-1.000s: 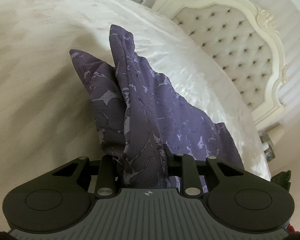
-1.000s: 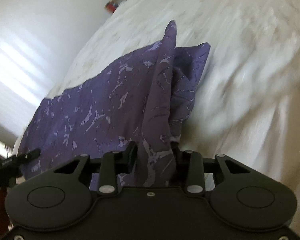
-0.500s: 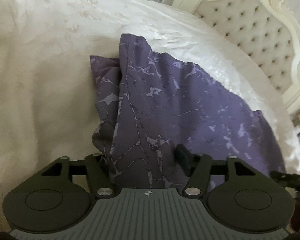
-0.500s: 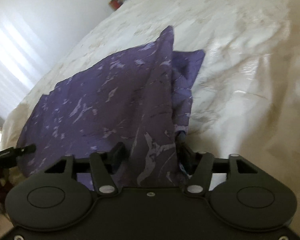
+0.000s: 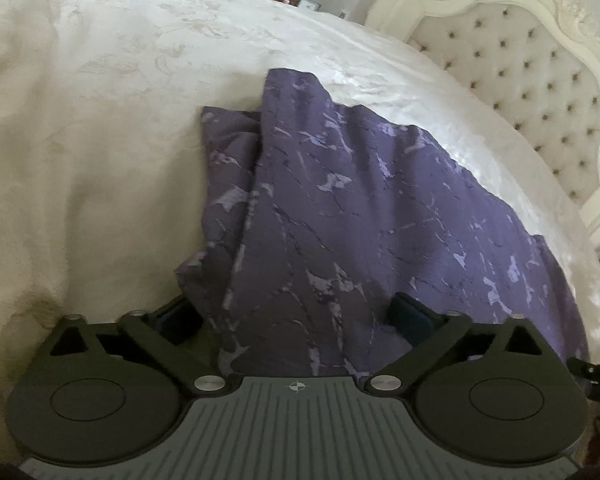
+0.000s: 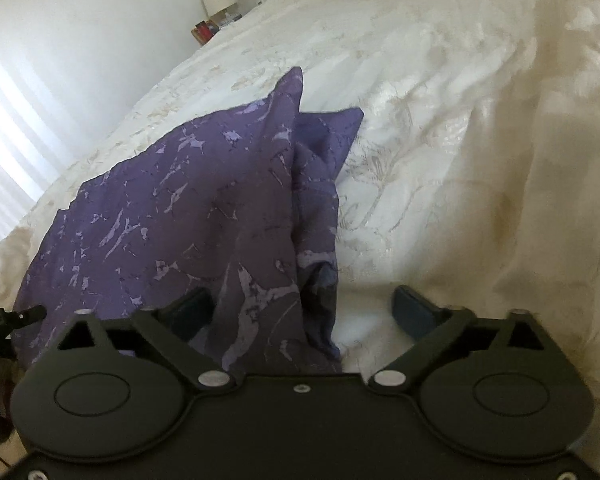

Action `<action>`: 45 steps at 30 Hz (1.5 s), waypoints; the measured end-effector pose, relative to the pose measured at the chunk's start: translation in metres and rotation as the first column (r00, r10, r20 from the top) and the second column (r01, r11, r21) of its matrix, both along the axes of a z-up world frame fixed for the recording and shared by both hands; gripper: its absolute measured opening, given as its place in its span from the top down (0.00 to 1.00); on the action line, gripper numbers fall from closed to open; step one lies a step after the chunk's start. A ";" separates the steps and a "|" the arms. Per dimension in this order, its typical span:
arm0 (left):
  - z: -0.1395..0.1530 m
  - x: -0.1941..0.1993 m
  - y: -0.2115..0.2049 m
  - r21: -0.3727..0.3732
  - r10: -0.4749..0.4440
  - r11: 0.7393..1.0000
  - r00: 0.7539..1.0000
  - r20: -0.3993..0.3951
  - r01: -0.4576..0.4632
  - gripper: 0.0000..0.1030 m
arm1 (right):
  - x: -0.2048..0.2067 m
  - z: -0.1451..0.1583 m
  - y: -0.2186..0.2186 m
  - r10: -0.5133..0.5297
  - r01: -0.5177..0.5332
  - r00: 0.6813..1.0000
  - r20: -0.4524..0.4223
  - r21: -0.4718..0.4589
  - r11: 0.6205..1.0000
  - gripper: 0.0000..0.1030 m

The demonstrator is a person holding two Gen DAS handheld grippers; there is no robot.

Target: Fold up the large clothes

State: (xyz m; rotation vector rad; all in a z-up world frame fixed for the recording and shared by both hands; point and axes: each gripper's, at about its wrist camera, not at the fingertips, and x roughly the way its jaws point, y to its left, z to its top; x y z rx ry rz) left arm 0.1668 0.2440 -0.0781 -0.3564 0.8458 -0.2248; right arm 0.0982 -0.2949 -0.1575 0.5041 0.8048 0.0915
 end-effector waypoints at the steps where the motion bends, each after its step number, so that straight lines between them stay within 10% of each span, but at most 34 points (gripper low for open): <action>1: -0.001 -0.004 0.000 0.005 0.000 1.000 1.000 0.002 0.000 0.00 | -0.003 0.000 -0.002 0.003 -0.003 1.000 -0.002 0.004 1.000 0.01; 14: -0.008 -0.006 0.012 -0.070 0.032 0.997 0.999 -0.001 -0.032 0.00 | 0.016 -0.004 -0.020 -0.064 0.068 0.998 -0.028 0.165 0.984 0.00; 30: 0.005 -0.014 0.010 -0.048 0.066 0.997 0.998 -0.014 -0.067 0.07 | 0.070 -0.018 -0.026 0.087 -0.099 0.995 0.056 0.286 0.953 0.00; 32: 0.014 -0.024 0.014 -0.046 0.118 0.992 0.993 0.014 -0.117 0.25 | 0.065 -0.019 -0.030 0.089 -0.106 0.994 0.071 0.303 0.947 0.00; 38: 0.061 -0.075 0.019 -0.060 0.277 0.961 0.943 0.186 -0.271 0.26 | 0.065 -0.018 -0.030 0.095 -0.109 0.994 0.058 0.302 0.947 0.00; 45: 0.109 -0.068 -0.059 0.151 0.046 0.984 0.946 0.321 -0.099 0.23 | 0.065 -0.015 -0.025 0.097 -0.109 0.994 0.058 0.265 0.958 0.00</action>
